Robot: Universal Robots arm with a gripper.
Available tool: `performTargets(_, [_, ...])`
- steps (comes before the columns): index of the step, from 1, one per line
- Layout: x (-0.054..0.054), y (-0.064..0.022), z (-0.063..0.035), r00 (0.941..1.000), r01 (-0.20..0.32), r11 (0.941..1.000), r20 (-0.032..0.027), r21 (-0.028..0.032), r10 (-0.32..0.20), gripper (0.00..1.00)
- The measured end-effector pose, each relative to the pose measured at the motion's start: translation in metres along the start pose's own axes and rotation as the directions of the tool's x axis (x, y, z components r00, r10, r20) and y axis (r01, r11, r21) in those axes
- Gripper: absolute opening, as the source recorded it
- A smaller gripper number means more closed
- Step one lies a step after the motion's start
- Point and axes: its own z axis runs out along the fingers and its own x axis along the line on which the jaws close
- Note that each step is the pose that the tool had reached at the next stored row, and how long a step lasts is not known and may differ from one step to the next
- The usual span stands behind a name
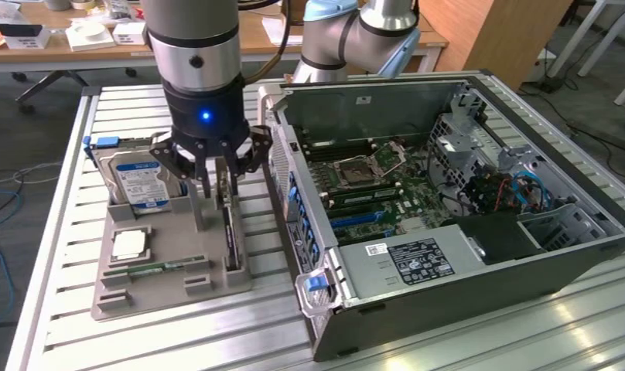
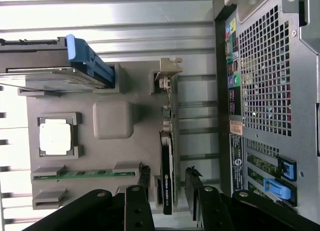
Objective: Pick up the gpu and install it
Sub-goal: 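Pick up the gpu and move the gpu toward the slot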
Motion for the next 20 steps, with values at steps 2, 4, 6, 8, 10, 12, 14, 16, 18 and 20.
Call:
performTargets(2, [0.0000,-0.0001,0.0013,1.0000,0.000,1.0000,-0.0002,0.0001,0.000,0.41])
performTargets(4, [0.0001,-0.0001,0.0026,1.0000,0.000,1.0000,-0.0002,0.0001,0.000,0.41])
performTargets(6, [0.0001,-0.0002,0.0037,1.0000,0.000,1.0000,-0.0002,0.0002,0.000,0.41])
performTargets(8, [0.0001,-0.0002,0.0048,1.0000,0.000,1.0000,-0.0003,0.0003,0.000,0.41])
performTargets(10, [0.0002,-0.0003,0.0050,1.0000,0.000,1.0000,-0.0004,0.0004,0.000,0.41])
performTargets(12, [0.0002,-0.0003,0.0051,1.0000,0.000,1.0000,-0.0003,0.0003,0.000,0.41])
performTargets(14, [0.0001,-0.0002,0.0052,1.0000,0.000,1.0000,-0.0002,0.0002,0.000,0.41])
performTargets(16, [0.0001,-0.0002,0.0052,1.0000,0.000,1.0000,-0.0002,0.0002,0.000,0.41])
performTargets(18, [0.0001,-0.0003,0.0052,1.0000,0.000,1.0000,-0.0001,0.0002,0.000,0.41])
performTargets(20, [0.0001,-0.0003,0.0060,1.0000,0.000,1.0000,0.0001,-0.0001,0.000,0.41])
